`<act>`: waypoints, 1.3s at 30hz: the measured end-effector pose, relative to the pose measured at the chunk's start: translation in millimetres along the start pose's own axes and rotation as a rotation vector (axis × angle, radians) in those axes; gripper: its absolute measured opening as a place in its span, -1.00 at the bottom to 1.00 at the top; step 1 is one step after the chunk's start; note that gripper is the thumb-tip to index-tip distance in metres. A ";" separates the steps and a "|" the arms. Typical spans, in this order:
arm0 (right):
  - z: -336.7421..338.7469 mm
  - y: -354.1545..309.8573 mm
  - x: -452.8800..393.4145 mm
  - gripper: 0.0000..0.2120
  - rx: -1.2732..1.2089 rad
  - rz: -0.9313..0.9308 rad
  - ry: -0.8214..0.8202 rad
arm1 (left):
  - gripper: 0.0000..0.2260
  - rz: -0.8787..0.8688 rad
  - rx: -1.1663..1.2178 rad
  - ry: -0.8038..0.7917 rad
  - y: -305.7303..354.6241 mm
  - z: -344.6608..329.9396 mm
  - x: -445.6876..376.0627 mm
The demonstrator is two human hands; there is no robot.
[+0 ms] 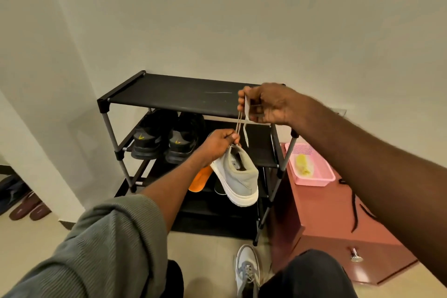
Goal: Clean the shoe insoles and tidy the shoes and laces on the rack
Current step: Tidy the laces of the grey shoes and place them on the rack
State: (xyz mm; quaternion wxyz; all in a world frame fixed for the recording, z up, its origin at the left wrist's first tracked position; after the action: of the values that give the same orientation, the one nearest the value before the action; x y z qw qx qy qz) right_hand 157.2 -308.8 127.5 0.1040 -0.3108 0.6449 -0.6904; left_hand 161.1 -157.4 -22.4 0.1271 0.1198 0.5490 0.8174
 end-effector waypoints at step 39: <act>-1.0 85.5 11.2 -0.79 0.877 0.042 0.224 | -0.70 0.080 -0.147 0.143 4.9 12.3 -14.6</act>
State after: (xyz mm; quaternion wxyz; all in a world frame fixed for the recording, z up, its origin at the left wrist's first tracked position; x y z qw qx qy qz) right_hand 125.9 -326.6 49.1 0.1696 -0.1476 0.3049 -0.9255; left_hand 178.5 -153.5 -14.2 0.0632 0.0734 0.4900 0.8663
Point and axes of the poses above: each hand's wrist, its own x-axis away from the middle knuckle, its own z-axis out of the back of the hand, y = z × x, the point moved 4 cm from there along -x, towards the middle knuckle, and after that the axes turned 15 degrees about -y, right-handed, at the moved point
